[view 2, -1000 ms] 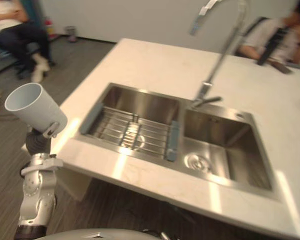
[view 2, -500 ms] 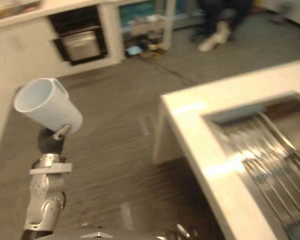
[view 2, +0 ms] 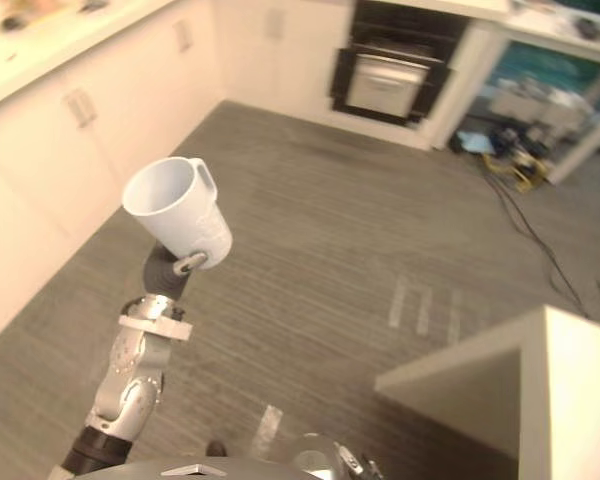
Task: Walk over to the sink, pick up the cup, carry it to the dishwasher, place the cup inside the dishwasher, then close the dishwasher door
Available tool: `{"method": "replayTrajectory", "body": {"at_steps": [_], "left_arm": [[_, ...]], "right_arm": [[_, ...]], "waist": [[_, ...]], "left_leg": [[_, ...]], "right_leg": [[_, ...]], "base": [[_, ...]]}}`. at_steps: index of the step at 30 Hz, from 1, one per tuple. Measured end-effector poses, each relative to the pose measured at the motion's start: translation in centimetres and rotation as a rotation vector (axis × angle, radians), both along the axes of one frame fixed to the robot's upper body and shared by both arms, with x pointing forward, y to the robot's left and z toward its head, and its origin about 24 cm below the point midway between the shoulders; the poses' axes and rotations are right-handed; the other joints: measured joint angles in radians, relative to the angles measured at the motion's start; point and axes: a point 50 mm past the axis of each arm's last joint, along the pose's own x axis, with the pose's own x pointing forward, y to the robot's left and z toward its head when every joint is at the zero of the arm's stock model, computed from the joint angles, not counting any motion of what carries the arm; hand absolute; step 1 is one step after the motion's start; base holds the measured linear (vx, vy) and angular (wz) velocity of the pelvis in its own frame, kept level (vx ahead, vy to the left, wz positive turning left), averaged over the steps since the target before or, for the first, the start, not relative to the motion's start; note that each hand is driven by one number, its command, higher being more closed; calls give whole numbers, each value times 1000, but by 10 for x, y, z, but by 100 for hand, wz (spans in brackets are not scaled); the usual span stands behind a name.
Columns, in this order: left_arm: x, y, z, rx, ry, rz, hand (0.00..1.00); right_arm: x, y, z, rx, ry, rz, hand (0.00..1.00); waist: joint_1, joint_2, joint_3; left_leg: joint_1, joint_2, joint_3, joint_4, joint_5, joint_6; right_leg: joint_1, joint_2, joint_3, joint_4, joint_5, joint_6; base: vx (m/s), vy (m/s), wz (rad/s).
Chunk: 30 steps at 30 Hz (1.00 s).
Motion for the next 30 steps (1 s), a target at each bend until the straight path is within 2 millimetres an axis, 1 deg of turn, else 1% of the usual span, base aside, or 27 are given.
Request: {"method": "replayTrajectory", "body": {"at_steps": [1, 2, 3, 4, 6, 7, 13, 17, 19, 20, 21, 22, 23, 24, 25, 26, 27, 28, 29, 30], "left_arm": [[-1, 4, -5, 39, 17, 4, 100], [-1, 5, -8, 49, 27, 9, 100], [-1, 5, -8, 62, 27, 18, 100], [-1, 5, -8, 72, 25, 19, 100], [-2, 3, -9, 88, 33, 9, 100], [-11, 15, -17, 176, 51, -3, 100], [-11, 16, -18, 175, 56, -2, 100], [-10, 18, -22, 142, 72, -20, 100], [-10, 25, -25, 107, 95, -2, 100], [-11, 27, -26, 93, 101, 4, 100], [-12, 31, -28, 71, 117, 18, 100], [-15, 36, -32, 47, 138, 38, 100], [-17, 37, -35, 31, 151, 44, 100], [-22, 41, -38, 4, 172, 58, 100], [-29, 42, -40, -29, 189, 76, 100], [-32, 43, -39, -42, 185, 84, 100], [-38, 42, -36, -66, 175, 88, 100], [-43, 42, -33, -93, 165, 90, 100], [-45, 41, -34, -100, 160, 82, 100], [-45, 40, -34, -103, 156, 75, 100]], "right_arm": [[2, 4, 0, 3, -11, 1, 0], [4, 4, 0, -4, -22, 4, 0], [10, 1, 2, -18, -52, 12, 0], [18, 0, 5, -30, -80, 24, 0], [23, 0, 5, -32, -90, 36, 0], [32, 16, 3, -30, -65, 212, 0], [31, 16, 3, -28, -63, 211, 0], [24, 17, 2, 11, -60, 201, 0], [20, 19, 0, 65, -48, 166, 0], [18, 20, -1, 83, -46, 156, 0], [15, 22, -2, 110, -43, 111, 0], [14, 21, -2, 128, -45, 73, 0], [13, 20, -2, 138, -48, 53, 0], [13, 20, -2, 160, -62, 39, 0], [14, 19, -1, 159, -73, 38, 0], [12, 19, -1, 158, -72, 39, 0], [10, 18, 0, 157, -69, 42, 0], [8, 13, 1, 154, -67, 29, 0], [7, 12, 1, 163, -58, 21, 0], [11, 10, 1, 160, -67, 17, 0]], "waist": [[11, -33, -3], [18, -35, -6], [28, -33, -10], [26, -29, -12], [14, -18, -19], [-27, -75, -87], [-30, -80, -89], [-36, -78, -90], [-46, -77, -90], [-48, -77, -90], [-46, -74, -92], [-46, -72, -93], [-46, -65, -88], [-42, -50, -78], [-21, -34, -71], [-10, -29, -65], [10, -22, -54], [28, -9, -53], [41, -13, -41], [44, -7, -38]], "left_leg": [[13, -22, -17, -3, -3, -10], [20, -23, -18, -8, -1, -14], [23, -25, -15, -16, 2, -19], [22, -28, -7, -26, 7, -26], [25, -26, -1, -44, 18, -36], [72, -82, 15, -110, 56, -10], [70, -87, 17, -110, 55, -9], [70, -88, 12, -110, 52, -6], [72, -89, 9, -110, 50, -5], [73, -88, 8, -109, 49, -5], [74, -85, 9, -103, 36, -12], [60, -76, 11, -68, 10, -17], [32, -67, 10, -18, -21, -23], [-26, -31, 7, 129, -107, -42], [-64, 20, 10, 288, -182, -71], [-92, 47, 9, 397, -212, -88], [-200, 105, 8, 649, -202, -105], [-285, 154, 0, 836, -142, -133], [-331, 167, -17, 919, -129, -127], [-336, 164, -17, 907, -163, -122]], "right_leg": [[17, -12, -15, -27, 12, 10], [36, -15, -13, -48, 13, 15], [53, -11, -13, -94, 19, 24], [60, -9, -12, -124, 22, 36], [66, -2, -10, -148, 30, 52], [132, -34, -3, -269, 119, 92], [127, -34, 3, -271, 119, 91], [128, -32, 6, -270, 112, 80], [130, -30, 9, -269, 108, 75], [132, -28, 10, -269, 107, 72], [133, -24, 15, -268, 103, 67], [130, -20, 25, -252, 86, 59], [123, -15, 38, -232, 65, 61], [107, 7, 71, -163, 16, 51], [97, 33, 90, -92, -34, 40], [93, 38, 95, -66, -57, 42], [90, 60, 92, -11, -97, 30], [98, 74, 93, 14, -123, 19], [119, 68, 96, 12, -137, 16], [130, 64, 98, 8, -141, 17]], "base": [[22, -84, 71], [58, -76, 15], [55, -56, -17], [35, -75, -23], [-13, -81, -14], [-38, -36, -3], [-45, -7, -1], [-10, -2, -1], [0, 0, 0], [0, 0, 0], [19, -16, -6], [32, -22, -6], [30, -59, 4], [56, -101, 3], [58, -106, -1], [59, -58, -8], [79, -70, -6], [102, -46, -5], [147, -38, -4], [165, 32, 2]]}}
